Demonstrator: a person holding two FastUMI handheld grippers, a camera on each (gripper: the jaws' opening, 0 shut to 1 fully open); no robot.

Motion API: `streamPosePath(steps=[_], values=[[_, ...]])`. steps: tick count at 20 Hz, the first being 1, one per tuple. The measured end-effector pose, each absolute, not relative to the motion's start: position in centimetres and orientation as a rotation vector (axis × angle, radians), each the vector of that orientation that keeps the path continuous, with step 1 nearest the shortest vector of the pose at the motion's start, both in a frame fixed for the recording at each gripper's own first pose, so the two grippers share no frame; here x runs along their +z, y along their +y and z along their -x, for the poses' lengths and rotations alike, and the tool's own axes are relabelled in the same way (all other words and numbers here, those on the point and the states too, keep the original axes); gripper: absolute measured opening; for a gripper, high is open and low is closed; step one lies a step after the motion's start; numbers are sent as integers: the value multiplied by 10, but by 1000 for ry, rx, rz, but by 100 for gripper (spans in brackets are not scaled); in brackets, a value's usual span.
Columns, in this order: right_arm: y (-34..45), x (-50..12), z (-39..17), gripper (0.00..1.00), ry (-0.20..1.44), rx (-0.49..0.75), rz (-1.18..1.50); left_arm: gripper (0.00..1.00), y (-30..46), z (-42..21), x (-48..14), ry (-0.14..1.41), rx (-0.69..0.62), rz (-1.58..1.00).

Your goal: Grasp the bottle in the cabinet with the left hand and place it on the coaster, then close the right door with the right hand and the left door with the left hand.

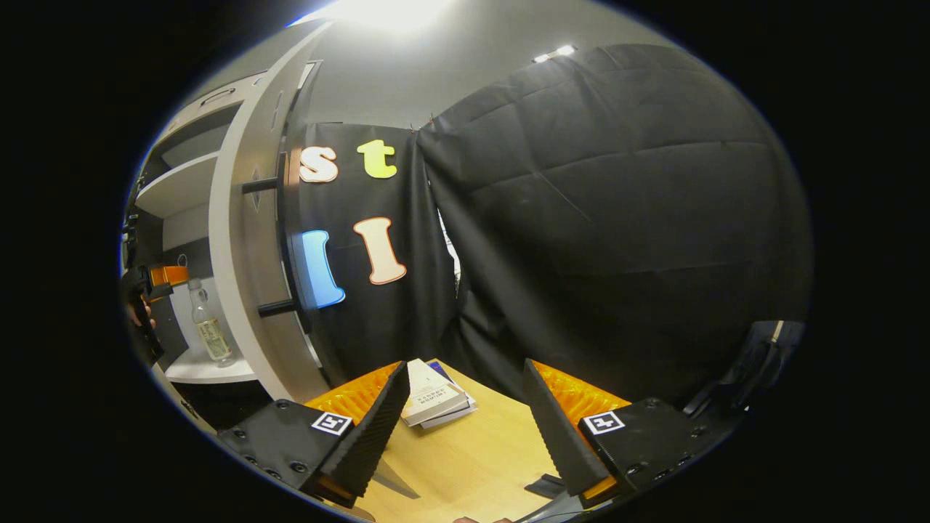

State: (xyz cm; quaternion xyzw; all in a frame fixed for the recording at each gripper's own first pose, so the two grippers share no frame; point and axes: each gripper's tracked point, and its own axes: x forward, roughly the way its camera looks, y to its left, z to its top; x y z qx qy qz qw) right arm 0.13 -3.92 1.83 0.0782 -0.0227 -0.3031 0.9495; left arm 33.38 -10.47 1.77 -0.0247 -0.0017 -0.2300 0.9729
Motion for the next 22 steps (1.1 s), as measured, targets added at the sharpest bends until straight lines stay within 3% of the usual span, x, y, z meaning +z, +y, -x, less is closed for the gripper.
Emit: streamPosePath(steps=[3,4,7,8,9,10,12,13,14,17,18,21,22], values=[[-45,15,-3,99,-21,-619,-158,94,-124,-350,7,18,-472,20],[-48,13,-2,99,-12,-620,-161,100,-127,-354,6,20,-476,16],[-54,4,-1,99,-2,-637,-157,94,-126,-356,6,18,-467,-13],[-58,2,1,99,4,-648,-153,99,-128,-356,7,14,-469,-23],[-60,2,3,96,10,-656,-152,87,-129,-358,7,13,-463,-41],[-62,2,2,99,14,-657,-155,95,-128,-361,9,7,-455,-63],[-64,-1,0,96,27,-656,-183,95,-129,-364,8,12,-458,-91],[-62,-3,-1,99,33,-648,-206,87,-132,-366,2,19,-465,-102],[-61,-2,-4,99,30,-638,-224,87,-132,-369,0,23,-461,-110],[-62,-3,-8,99,28,-625,-212,62,-135,-376,-9,46,-475,-120],[-61,-3,-11,96,29,-620,-203,62,-129,-373,-7,46,-456,-121],[-59,-2,-20,99,29,-598,-190,37,-129,-375,-9,53,-451,-125],[-60,-1,-23,96,30,-591,-188,44,-125,-374,-8,50,-442,-115]])
